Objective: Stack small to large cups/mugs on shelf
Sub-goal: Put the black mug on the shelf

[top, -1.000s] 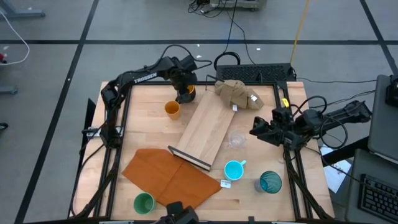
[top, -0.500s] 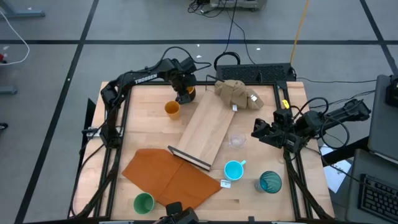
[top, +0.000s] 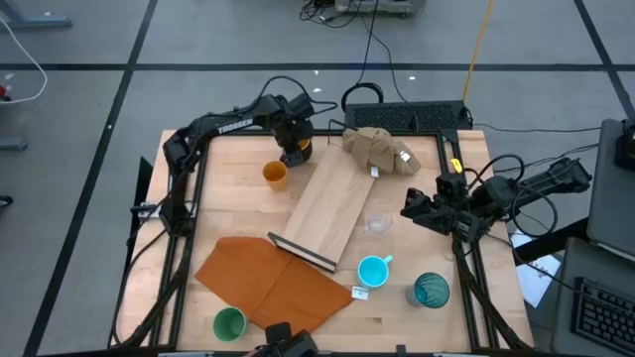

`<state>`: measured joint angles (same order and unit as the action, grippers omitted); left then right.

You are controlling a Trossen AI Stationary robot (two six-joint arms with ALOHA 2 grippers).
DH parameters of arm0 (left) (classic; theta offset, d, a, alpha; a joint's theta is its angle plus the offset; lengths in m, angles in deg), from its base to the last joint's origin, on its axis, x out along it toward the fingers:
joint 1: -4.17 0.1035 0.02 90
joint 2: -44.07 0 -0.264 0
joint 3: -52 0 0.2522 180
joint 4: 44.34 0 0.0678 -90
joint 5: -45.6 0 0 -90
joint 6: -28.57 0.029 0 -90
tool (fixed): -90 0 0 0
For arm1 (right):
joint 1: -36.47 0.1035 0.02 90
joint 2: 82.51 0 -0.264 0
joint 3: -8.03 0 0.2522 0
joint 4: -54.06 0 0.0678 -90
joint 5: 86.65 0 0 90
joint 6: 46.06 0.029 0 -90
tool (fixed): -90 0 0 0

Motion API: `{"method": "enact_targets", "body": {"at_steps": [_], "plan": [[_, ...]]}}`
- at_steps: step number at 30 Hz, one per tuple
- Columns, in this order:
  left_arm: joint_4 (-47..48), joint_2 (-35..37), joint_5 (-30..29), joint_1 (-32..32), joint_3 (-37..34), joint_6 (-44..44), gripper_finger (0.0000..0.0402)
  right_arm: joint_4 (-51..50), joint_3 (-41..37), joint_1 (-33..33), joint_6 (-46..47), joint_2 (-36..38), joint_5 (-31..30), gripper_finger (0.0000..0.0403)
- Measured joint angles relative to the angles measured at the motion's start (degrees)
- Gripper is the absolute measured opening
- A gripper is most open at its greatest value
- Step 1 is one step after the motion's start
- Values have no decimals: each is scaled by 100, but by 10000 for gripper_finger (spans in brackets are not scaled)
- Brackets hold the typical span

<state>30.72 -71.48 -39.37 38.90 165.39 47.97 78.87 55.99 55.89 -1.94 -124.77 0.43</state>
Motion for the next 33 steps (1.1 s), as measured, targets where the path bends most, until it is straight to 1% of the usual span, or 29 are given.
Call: {"method": "enact_targets", "body": {"at_steps": [2,4,6,10,11,15,19,24,28,33], "plan": [[-27,-80,45,-5,-2,22,129,0,0,0,0,2,-5,167],[-10,-111,94,-4,-1,46,116,-10,0,6,0,0,-7,167],[3,-152,84,-12,1,106,92,-15,0,20,0,-2,-7,167],[-25,-172,98,-14,1,92,23,-20,0,22,11,-2,-9,167],[32,-172,72,-16,-10,142,16,-23,0,22,4,-2,-10,167],[-26,-161,-90,-11,-10,120,23,-63,0,20,2,-2,-9,167],[80,-161,-124,-31,-10,133,14,-63,0,20,2,-2,-11,167],[365,-159,-53,-37,52,85,17,-68,0,20,0,-2,-11,167],[582,-153,-76,-36,365,132,13,-117,0,20,-24,-4,-11,167],[609,-148,-43,-30,980,111,13,-114,0,20,-24,-7,-11,167]]}}
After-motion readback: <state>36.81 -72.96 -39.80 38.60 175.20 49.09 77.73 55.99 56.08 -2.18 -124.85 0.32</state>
